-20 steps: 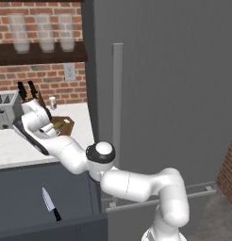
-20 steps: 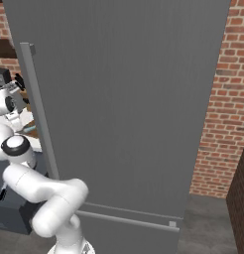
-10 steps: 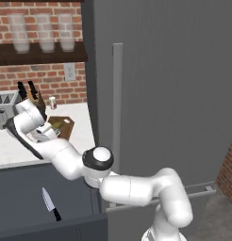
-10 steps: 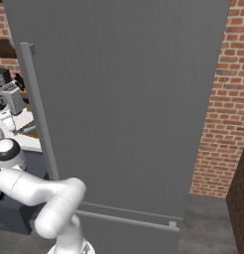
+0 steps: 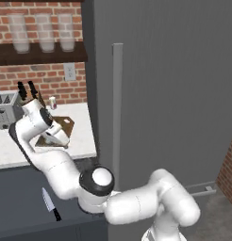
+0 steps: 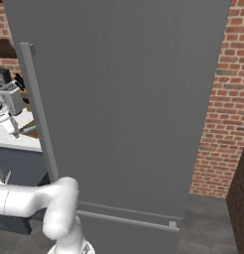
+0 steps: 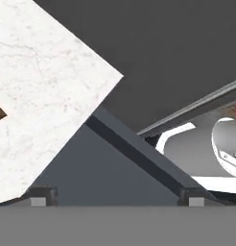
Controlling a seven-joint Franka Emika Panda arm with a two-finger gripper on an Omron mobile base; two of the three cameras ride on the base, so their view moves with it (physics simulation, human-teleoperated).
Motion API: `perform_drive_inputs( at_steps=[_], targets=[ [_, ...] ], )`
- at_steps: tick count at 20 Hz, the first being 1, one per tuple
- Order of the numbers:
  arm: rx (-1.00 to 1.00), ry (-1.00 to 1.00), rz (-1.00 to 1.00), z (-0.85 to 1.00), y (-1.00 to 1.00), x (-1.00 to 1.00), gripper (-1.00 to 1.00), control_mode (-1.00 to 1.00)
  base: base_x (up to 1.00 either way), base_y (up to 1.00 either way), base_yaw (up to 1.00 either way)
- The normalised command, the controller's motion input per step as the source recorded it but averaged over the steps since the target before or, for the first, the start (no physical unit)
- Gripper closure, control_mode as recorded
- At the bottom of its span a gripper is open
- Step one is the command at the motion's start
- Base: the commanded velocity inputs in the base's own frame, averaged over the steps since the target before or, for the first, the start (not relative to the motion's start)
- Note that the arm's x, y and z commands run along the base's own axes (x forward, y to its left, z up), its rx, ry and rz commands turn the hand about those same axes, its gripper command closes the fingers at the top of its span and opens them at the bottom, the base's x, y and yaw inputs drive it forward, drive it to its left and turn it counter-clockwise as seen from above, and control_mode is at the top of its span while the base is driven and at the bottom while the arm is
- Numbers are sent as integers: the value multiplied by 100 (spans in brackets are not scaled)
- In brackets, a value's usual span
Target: Place the appropriate cutting tool for cutting the potato skin on the cutting board.
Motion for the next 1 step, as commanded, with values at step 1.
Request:
perform_drive_inputs(
  at_steps=[1],
  targets=[
    [1, -10, 9, 41, -70, -100, -100, -100, 0, 0, 0]
  ],
)
